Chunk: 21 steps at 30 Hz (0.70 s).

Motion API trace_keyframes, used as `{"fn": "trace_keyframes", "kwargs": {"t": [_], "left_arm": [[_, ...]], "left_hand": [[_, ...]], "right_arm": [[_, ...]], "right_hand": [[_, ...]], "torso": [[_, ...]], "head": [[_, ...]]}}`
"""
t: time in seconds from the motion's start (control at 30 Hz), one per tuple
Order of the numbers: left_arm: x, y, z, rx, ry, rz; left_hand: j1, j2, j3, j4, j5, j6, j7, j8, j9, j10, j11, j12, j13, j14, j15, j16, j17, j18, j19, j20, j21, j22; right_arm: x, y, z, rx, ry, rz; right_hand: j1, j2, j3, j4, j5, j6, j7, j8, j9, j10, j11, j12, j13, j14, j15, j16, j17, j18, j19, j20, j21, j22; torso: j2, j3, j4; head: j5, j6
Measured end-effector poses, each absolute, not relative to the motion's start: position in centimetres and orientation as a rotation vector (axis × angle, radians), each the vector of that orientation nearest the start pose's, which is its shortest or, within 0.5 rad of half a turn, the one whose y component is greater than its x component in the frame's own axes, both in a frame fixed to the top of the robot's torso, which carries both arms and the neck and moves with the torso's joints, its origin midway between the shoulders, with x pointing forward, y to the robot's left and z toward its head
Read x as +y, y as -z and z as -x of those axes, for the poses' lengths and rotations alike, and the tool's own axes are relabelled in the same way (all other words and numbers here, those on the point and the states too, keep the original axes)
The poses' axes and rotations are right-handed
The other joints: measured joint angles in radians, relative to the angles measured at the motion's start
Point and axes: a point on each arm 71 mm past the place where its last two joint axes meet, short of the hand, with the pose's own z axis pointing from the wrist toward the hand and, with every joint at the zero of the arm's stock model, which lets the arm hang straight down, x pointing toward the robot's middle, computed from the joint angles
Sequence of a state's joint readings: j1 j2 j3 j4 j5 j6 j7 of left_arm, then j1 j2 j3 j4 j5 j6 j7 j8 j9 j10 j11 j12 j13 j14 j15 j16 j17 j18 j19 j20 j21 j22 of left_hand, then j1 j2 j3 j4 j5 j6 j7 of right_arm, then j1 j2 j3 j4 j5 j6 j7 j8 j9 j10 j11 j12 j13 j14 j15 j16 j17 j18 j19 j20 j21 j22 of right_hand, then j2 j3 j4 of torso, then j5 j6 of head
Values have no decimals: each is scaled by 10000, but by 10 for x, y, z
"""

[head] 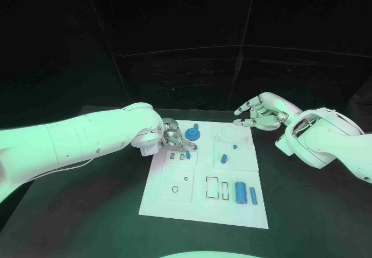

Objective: Assemble the parts on the task board

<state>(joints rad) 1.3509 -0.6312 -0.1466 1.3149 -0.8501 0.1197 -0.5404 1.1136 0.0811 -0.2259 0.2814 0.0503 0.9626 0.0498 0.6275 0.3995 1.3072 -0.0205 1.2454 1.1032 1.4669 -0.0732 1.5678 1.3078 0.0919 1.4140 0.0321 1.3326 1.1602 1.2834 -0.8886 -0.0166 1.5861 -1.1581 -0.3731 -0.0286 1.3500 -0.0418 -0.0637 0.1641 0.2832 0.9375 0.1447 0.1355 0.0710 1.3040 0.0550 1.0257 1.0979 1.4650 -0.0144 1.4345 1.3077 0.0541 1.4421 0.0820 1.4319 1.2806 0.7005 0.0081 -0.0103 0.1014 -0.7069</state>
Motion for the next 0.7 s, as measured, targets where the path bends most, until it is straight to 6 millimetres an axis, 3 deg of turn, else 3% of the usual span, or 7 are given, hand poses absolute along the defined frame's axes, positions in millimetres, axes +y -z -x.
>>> {"fn": "trace_keyframes", "kwargs": {"t": [0.7], "left_arm": [[158, 204, -524, 23740, 4047, 2456]], "left_hand": [[92, 92, -95, -15, 0, -54, -17, 157, 174, 61, -9, 93, 156, 0, 1, 0, -2, 1, 0, 1, 83, 143]], "right_arm": [[-204, 130, -493, 15914, -8373, -800]], "right_hand": [[0, 0, -52, 29, -1, 0, 0, 0, -1, -17, -16, 0, -14, 0, 0, 0, -2, 0, -37, 38, 0, -21]], "torso": [[6, -27, -2]], "head": [[35, -101]]}}
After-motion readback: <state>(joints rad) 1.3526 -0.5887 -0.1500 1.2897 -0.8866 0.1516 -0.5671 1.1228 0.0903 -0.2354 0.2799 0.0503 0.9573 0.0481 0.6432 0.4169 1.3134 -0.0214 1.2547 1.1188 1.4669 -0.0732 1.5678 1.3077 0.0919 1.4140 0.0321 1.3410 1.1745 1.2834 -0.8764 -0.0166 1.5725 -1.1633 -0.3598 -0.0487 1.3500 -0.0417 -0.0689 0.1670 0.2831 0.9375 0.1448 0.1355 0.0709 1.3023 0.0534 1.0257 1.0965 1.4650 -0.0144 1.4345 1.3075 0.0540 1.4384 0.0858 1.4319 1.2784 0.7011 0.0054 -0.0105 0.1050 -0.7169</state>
